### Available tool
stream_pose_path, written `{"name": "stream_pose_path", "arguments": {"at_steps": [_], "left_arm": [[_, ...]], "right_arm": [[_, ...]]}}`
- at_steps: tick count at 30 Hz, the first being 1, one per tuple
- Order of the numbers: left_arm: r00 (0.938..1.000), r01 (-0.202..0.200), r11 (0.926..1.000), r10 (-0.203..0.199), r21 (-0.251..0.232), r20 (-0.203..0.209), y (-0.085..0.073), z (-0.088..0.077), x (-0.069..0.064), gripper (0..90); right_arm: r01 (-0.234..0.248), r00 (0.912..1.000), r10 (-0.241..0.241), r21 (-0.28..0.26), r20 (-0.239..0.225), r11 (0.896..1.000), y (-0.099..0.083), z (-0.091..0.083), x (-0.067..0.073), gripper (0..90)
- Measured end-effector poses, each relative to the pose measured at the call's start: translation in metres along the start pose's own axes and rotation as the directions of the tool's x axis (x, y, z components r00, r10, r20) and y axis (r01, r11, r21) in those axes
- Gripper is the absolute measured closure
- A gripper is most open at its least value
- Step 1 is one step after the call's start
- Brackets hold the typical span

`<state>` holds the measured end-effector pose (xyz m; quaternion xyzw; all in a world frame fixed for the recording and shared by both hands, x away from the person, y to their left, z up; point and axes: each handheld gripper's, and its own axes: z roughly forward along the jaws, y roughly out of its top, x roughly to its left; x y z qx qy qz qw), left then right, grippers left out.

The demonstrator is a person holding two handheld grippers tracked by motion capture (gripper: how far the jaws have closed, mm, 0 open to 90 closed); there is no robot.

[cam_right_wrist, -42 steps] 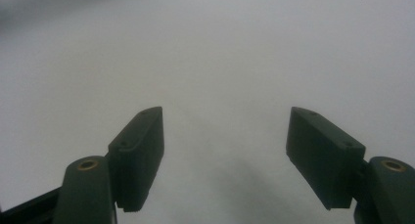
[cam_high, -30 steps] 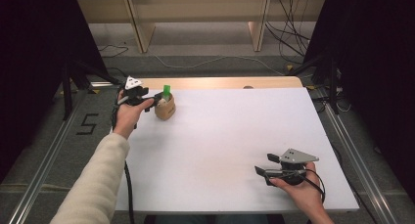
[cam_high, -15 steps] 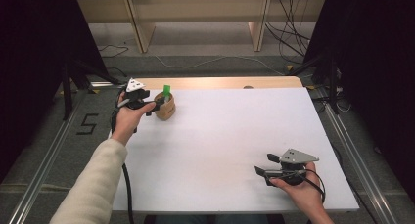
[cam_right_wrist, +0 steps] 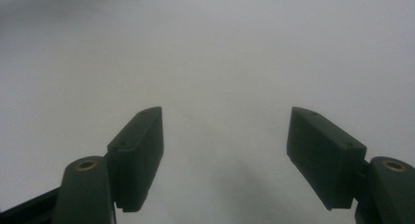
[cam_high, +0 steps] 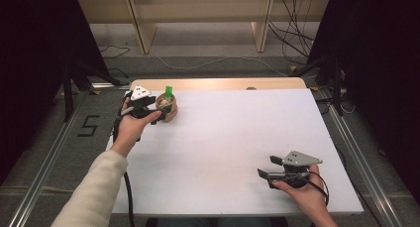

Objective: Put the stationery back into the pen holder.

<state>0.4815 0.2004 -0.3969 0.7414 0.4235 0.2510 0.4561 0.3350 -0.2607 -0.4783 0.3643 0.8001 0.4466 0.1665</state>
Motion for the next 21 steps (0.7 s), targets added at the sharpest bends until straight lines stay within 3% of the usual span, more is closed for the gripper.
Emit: {"name": "stream_pose_path", "arguments": {"at_steps": [9,21], "left_arm": [[0.9981,-0.044,0.999,0.044,-0.006,0.042,-0.001,-0.007,-0.017,24.3],[0.9901,-0.103,0.9946,0.103,-0.002,0.095,-0.007,-0.016,-0.048,24.1]], "right_arm": [[0.002,1.0,-0.002,0.001,-0.002,1.0,0.0,0.0,0.0,30.4],[0.005,1.0,-0.005,0.0,-0.008,1.0,0.0,0.0,0.001,30.3]]}}
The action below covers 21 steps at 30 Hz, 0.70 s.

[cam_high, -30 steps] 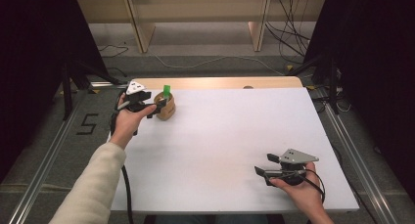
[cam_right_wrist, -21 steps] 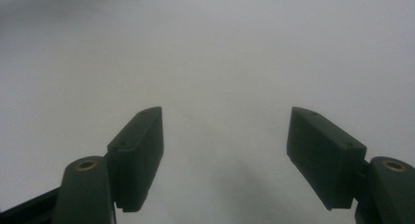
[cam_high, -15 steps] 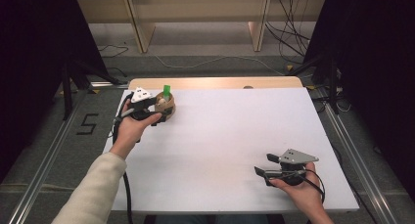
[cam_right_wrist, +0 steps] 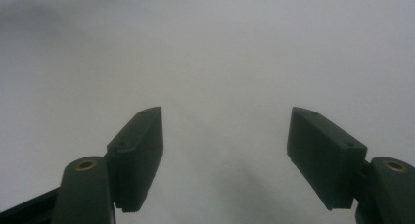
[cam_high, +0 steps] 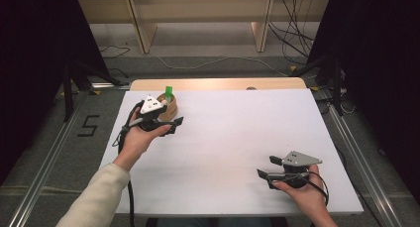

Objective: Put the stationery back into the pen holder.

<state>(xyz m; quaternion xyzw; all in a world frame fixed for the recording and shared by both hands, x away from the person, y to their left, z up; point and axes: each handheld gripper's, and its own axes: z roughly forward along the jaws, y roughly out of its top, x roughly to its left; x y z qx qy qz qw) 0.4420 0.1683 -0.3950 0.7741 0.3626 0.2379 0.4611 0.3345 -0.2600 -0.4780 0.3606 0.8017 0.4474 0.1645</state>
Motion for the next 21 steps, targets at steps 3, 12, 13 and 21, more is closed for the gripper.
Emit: {"name": "stream_pose_path", "arguments": {"at_steps": [3,12,13,21], "left_arm": [[0.9999,-0.012,0.9999,0.012,0.004,0.012,-0.003,-0.002,-0.008,24.4],[0.9973,-0.049,0.9988,0.049,0.006,0.054,-0.02,-0.012,-0.03,24.4],[0.9971,-0.048,0.9988,0.048,0.006,0.059,-0.022,-0.014,-0.033,24.4],[0.9932,-0.081,0.9966,0.079,0.017,0.086,-0.041,-0.026,-0.049,24.2]], "right_arm": [[0.002,1.0,-0.002,-0.005,-0.002,1.0,0.0,0.0,0.0,30.3],[0.004,1.0,-0.004,-0.004,-0.008,1.0,0.0,0.0,0.001,30.2],[0.003,1.0,-0.003,-0.003,-0.009,1.0,0.0,0.0,0.001,30.3],[0.006,0.9999,-0.006,-0.003,-0.013,1.0,0.0,0.001,0.002,30.2]]}}
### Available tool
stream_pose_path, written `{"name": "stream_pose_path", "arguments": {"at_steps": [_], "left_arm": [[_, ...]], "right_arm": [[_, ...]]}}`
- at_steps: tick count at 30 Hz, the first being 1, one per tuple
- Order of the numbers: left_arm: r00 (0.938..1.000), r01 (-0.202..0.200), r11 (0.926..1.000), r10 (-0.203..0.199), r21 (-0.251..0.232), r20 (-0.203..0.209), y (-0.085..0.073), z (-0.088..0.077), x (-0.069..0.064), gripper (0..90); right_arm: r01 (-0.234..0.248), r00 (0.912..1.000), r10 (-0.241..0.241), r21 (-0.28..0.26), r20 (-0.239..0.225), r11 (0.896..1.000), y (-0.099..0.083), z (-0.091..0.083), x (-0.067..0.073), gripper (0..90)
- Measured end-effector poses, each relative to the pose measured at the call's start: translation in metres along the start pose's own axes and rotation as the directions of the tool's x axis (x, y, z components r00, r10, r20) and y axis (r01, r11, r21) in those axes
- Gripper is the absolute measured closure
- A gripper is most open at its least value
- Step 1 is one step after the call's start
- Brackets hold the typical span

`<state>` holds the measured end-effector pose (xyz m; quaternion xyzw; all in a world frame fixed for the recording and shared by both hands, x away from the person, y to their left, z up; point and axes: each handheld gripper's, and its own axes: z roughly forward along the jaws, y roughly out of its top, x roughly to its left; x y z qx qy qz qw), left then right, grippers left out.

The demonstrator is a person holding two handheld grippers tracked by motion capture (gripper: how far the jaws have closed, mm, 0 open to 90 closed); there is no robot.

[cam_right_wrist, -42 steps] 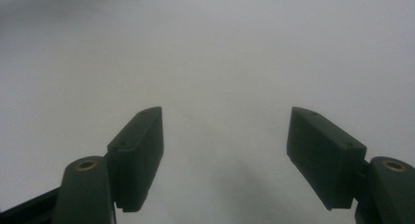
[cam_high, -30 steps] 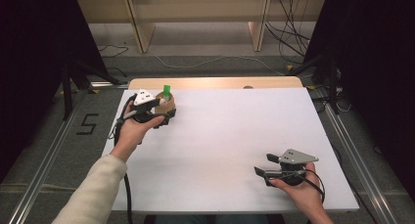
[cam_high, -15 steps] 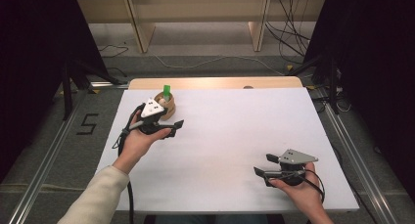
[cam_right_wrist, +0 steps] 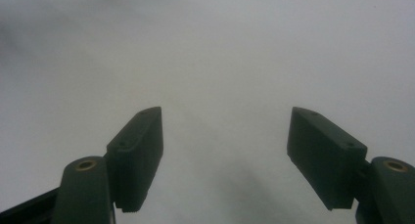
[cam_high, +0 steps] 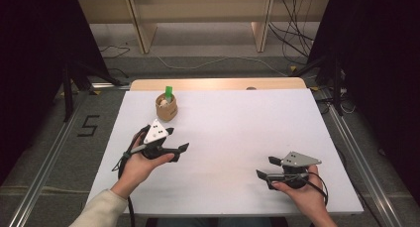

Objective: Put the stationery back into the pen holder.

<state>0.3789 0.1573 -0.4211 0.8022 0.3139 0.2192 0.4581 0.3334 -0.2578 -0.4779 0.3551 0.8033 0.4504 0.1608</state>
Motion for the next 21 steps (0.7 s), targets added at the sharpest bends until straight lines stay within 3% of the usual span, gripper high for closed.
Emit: {"name": "stream_pose_path", "arguments": {"at_steps": [7,8,13,21], "left_arm": [[0.9999,0.011,0.9999,-0.011,0.01,0.01,-0.019,-0.007,-0.008,24.3],[0.9997,0.016,0.9997,-0.016,0.02,0.017,-0.029,-0.008,-0.011,24.3],[0.9987,0.046,0.9987,-0.046,0.023,0.021,-0.047,-0.01,-0.019,24.3],[0.998,0.047,0.9982,-0.049,0.036,0.04,-0.052,-0.005,-0.029,23.2]], "right_arm": [[0.009,0.9999,-0.009,0.004,-0.007,1.0,0.0,0.0,0.002,30.1],[0.008,0.9999,-0.008,0.004,-0.009,1.0,0.0,0.0,0.002,30.1],[0.014,0.9998,-0.014,-0.003,-0.015,1.0,0.0,0.001,0.003,30.1],[0.015,0.9998,-0.015,0.001,-0.014,1.0,0.0,0.0,0.004,29.8]]}}
